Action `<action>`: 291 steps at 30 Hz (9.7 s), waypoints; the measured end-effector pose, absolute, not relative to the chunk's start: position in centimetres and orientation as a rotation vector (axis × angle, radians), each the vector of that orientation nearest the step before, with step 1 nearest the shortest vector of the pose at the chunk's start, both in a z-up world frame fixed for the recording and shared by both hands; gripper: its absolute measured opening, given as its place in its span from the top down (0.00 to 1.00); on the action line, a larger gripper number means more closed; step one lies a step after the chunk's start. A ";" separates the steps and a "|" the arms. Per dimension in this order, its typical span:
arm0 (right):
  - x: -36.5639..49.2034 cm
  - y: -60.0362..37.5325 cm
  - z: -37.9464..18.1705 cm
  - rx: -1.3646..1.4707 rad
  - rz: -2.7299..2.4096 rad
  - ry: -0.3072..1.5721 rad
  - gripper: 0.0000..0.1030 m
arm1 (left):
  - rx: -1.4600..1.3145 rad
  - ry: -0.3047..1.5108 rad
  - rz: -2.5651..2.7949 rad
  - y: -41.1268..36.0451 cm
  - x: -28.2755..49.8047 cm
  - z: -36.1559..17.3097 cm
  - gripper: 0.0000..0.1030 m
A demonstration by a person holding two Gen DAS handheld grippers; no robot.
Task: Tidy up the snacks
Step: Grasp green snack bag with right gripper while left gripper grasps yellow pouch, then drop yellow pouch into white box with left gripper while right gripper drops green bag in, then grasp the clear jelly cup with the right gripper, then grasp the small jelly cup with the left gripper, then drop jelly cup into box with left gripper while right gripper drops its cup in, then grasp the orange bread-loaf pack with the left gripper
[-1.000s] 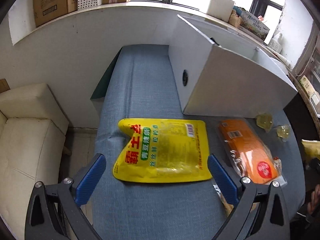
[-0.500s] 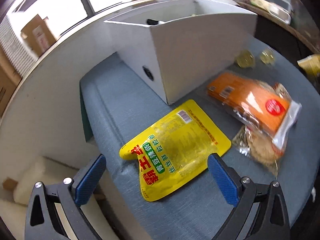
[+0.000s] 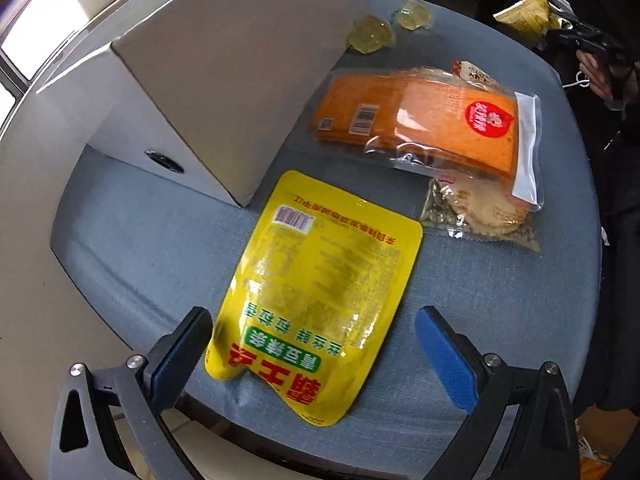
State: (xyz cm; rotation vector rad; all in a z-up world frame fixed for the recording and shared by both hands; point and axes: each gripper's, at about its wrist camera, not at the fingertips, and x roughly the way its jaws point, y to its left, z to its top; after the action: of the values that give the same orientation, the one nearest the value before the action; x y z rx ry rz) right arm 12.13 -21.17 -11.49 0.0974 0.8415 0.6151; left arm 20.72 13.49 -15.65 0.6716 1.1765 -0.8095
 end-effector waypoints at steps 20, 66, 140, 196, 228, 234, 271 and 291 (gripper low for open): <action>12.9 -20.5 -12.8 0.117 0.584 0.896 0.51 | 0.516 1.018 -0.659 17.0 18.3 -12.7 0.46; 32.1 -17.3 -2.7 0.137 0.629 0.725 0.00 | 0.018 0.750 0.007 9.0 28.4 0.7 0.01; 20.2 -26.9 -13.2 0.111 0.476 0.851 0.52 | -0.230 0.973 -0.142 4.0 13.7 -9.4 0.00; 29.6 -18.1 -2.5 0.019 0.605 0.693 0.51 | -0.026 0.742 0.021 6.6 26.7 0.5 0.68; 17.3 -19.2 -10.4 0.130 0.717 0.820 0.00 | -0.168 0.992 -0.031 7.6 17.3 -8.8 0.00; 16.0 -21.6 -11.0 0.172 0.669 0.832 0.00 | -0.086 1.093 -0.009 3.4 19.1 -12.6 0.00; 14.8 -16.4 -13.7 0.028 0.697 0.921 0.00 | -0.237 1.094 -0.130 8.5 18.7 -15.7 0.21; 14.8 -15.5 -15.4 0.004 0.693 0.987 0.00 | -0.038 1.089 -0.286 10.7 18.7 -17.0 0.18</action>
State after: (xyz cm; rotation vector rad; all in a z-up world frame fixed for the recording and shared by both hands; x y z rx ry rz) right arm 14.77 -15.51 -15.44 0.0041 0.9865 0.6935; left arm 18.68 10.68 -17.03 -0.0377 1.0888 -0.2856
